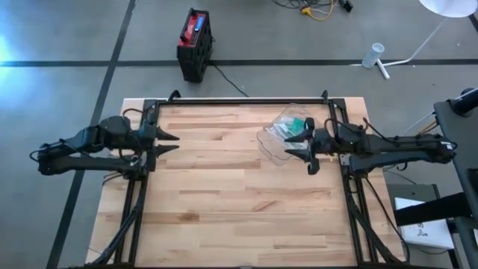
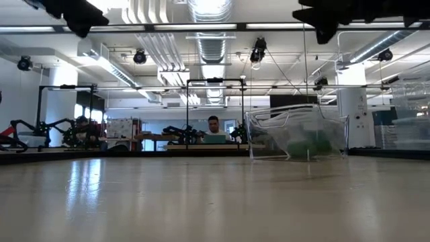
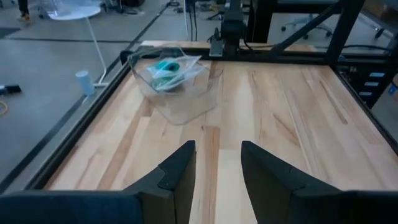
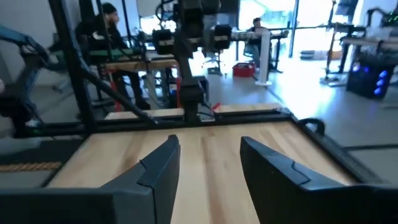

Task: Roll bandage
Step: Return to Home Position

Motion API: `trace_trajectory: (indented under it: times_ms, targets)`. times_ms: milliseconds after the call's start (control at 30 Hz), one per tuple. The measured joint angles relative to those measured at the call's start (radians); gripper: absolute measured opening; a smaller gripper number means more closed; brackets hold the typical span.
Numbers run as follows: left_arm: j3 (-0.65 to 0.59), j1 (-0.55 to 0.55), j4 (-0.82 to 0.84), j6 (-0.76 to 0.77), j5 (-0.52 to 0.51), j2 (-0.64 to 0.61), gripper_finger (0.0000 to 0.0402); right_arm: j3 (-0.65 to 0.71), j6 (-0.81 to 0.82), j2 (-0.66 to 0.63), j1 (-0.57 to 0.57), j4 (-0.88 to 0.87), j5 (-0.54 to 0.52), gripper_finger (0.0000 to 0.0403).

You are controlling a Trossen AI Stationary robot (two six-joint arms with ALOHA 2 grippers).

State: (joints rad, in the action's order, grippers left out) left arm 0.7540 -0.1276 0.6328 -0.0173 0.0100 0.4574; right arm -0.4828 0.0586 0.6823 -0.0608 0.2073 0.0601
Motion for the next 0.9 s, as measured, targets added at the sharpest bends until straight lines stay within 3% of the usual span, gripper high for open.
trace_trajectory:
  times_ms: [133, 533, 700, 767, 900]
  targets:
    - [-0.085, 0.000, -0.057, -0.009, 0.000, -0.022, 0.0127, 0.097, 0.005, -0.121, 0.002, 0.006, 0.004, 0.0146]
    - [-0.557, 0.000, -0.647, 0.088, -0.001, -0.025, 0.0151, 0.467, -0.020, -0.551, 0.002, 0.084, -0.008, 0.0094]
    - [-0.698, 0.000, -0.807, 0.137, -0.127, -0.040, 0.0160, 0.468, -0.040, -0.595, 0.002, -0.110, -0.026, 0.0079]
    - [-0.736, -0.001, -0.802, 0.143, -0.173, -0.050, 0.0164, 0.468, -0.049, -0.593, 0.002, -0.106, -0.084, 0.0074]
    - [-0.742, 0.000, -0.764, 0.119, -0.146, -0.075, 0.0169, 0.469, -0.078, -0.594, 0.001, -0.087, -0.237, 0.0065]
